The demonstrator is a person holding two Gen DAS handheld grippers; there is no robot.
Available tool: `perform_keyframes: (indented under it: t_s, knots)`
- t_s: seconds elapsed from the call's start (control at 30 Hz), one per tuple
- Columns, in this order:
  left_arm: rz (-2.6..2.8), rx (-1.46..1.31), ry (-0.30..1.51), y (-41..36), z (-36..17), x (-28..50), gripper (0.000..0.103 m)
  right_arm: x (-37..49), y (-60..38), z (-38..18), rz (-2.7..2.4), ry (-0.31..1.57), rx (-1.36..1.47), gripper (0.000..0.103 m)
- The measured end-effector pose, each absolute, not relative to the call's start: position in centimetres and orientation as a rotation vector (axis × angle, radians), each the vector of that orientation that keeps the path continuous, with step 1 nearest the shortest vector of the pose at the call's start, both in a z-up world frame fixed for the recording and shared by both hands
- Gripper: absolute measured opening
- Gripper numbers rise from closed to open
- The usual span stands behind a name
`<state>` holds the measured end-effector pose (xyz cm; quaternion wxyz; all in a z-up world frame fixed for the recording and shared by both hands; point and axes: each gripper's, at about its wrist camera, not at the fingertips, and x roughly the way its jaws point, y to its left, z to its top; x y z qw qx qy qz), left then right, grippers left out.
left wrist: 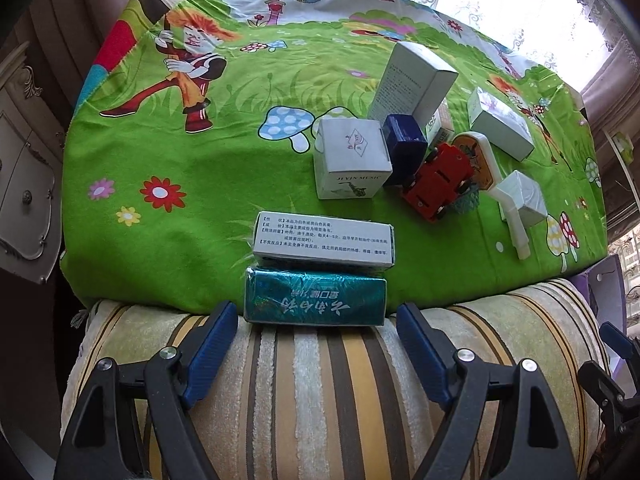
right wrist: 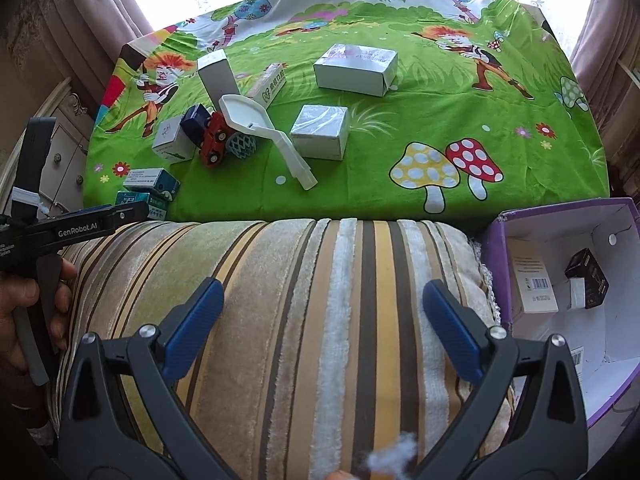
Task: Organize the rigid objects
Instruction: 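Grasp the teal box with the left tool and lift it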
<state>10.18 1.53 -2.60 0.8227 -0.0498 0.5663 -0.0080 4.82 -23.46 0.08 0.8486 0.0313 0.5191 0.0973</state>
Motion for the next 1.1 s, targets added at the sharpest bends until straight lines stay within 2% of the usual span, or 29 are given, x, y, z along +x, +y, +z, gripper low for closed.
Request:
perform_keyframes:
  t_s: [0.23,0.3,0.53,0.83,1.1]
  knots:
    - [-0.023,-0.104,1.211,1.6,-3.5,10.8,0.082,4.9,-23.1,0.0,0.195,1.102,0.049,0.101]
    - [-0.024,-0.11,1.214,1.7,-3.7,11.0,0.076,4.9,-23.0,0.0,0.193,1.104,0.041,0.101]
    - [-0.03,-0.138,1.183,2.2,-3.3,10.5,0.075,5.1,-22.4,0.0,0.177,1.115,0.003,0.101]
    - [-0.036,-0.221,1.096,3.9,-1.5,8.2,0.075,5.2,-21.2,1.0,0.166,1.121,-0.016,0.101]
    - [0.023,-0.299,0.952,5.9,0.8,6.8,0.075,6.1,-16.3,2.0,0.229,1.105,-0.056,0.101]
